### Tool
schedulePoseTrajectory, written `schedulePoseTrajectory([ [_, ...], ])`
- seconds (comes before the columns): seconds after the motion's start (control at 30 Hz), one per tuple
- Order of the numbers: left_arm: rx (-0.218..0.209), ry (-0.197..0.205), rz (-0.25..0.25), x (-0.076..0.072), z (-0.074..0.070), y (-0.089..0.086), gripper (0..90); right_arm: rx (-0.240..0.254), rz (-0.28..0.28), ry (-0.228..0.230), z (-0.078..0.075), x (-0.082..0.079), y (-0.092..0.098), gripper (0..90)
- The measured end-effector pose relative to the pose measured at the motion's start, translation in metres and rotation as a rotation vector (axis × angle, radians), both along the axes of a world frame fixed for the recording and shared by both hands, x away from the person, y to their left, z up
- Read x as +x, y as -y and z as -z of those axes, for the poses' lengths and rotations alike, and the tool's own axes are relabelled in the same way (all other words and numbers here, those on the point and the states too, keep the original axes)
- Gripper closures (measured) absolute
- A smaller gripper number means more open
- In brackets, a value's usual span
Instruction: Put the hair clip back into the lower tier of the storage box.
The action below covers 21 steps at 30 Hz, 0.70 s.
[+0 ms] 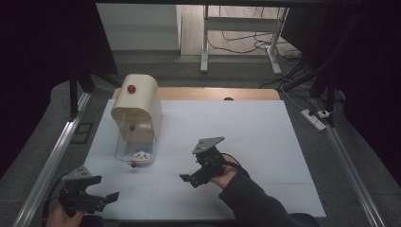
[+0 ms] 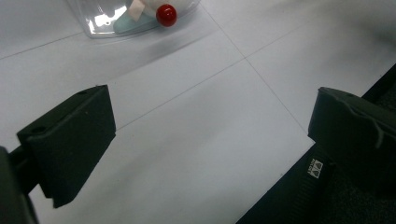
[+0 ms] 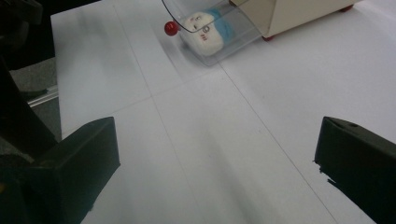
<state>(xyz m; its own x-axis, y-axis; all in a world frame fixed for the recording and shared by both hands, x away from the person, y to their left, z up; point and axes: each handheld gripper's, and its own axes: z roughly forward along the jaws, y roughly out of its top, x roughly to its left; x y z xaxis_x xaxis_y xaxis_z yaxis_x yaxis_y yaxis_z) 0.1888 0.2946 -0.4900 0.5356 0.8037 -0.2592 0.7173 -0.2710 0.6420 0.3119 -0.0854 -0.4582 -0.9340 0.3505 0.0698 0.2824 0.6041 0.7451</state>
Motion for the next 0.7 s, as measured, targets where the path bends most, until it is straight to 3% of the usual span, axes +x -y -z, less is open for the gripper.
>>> schedulePoseTrajectory([
  [0.7,0.001,0.000,-0.002,0.000,0.000,0.000,0.8,-0.008,0.077,0.006,0.002,0.000,0.036,0.0],
])
